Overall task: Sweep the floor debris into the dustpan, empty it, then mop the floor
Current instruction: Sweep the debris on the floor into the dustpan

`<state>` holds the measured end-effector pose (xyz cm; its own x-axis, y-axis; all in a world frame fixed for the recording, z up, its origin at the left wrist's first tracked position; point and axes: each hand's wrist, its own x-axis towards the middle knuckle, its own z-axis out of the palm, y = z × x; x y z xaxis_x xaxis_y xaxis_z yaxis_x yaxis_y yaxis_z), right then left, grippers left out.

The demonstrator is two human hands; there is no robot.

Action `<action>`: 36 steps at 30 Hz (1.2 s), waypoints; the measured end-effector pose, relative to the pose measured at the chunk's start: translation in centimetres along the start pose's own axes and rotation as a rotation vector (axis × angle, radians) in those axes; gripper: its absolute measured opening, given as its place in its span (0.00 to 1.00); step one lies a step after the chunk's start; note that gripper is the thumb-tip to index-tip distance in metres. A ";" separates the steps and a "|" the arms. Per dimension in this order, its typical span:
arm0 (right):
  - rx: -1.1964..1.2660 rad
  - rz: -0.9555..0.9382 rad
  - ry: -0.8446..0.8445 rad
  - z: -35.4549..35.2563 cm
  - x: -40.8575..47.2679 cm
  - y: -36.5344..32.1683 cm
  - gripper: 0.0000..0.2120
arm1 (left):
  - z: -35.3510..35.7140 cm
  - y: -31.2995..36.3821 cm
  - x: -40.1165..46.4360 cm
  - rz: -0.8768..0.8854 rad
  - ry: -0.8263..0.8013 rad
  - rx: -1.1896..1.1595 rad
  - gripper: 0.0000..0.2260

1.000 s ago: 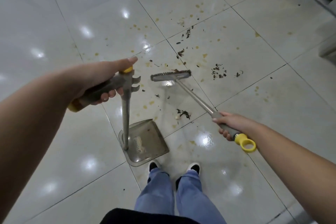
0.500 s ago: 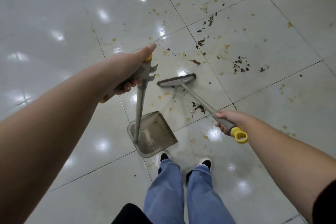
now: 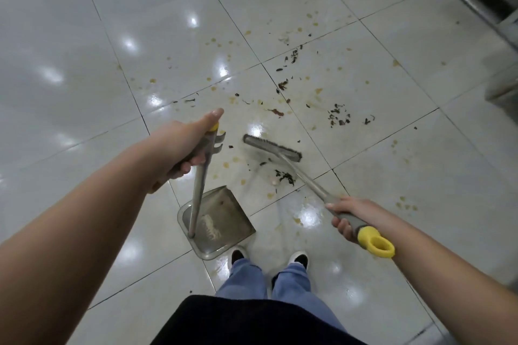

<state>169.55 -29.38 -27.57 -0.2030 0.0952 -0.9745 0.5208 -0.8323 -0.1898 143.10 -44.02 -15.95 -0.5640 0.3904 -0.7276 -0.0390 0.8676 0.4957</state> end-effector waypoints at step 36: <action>-0.576 0.197 0.148 2.3 8.6 2.0 0.17 | -2.0 -6.6 -1.2 -0.019 0.070 -0.001 0.34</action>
<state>166.90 -31.45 -36.09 0.0378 0.0787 -0.9962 0.9086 -0.4176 0.0015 142.41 -50.84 -17.40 -0.6191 0.3517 -0.7021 -0.0506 0.8744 0.4826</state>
